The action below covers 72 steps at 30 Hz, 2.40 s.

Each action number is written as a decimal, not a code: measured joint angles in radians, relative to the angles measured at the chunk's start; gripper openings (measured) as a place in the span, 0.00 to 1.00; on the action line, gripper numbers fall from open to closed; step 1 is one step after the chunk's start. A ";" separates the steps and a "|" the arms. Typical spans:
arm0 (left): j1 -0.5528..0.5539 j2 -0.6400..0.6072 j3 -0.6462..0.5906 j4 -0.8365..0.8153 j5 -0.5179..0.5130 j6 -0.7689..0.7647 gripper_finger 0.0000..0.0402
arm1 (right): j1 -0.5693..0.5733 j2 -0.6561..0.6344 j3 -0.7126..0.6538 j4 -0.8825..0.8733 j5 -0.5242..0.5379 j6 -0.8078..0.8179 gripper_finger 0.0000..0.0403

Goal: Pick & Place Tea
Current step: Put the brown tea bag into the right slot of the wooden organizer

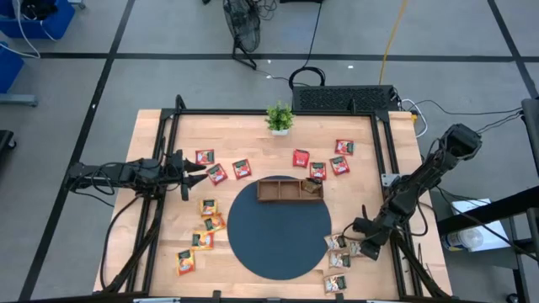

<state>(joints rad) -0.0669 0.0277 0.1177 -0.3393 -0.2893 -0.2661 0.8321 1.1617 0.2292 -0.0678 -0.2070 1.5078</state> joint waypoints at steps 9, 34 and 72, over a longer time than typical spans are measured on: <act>0.000 0.000 0.000 0.000 0.000 0.000 0.40 | -0.048 -0.001 -0.044 0.001 0.296 -0.019 0.01; 0.000 0.000 0.000 0.001 0.000 0.000 0.40 | -0.033 0.005 0.109 -0.007 1.388 -0.785 0.00; 0.000 0.000 0.000 0.000 0.001 0.000 0.40 | -0.269 0.012 0.537 -0.132 0.831 -1.250 0.34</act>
<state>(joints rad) -0.0669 0.0280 0.1176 -0.3393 -0.2885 -0.2661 0.5635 1.1733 0.7665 -0.2002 0.6240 0.2575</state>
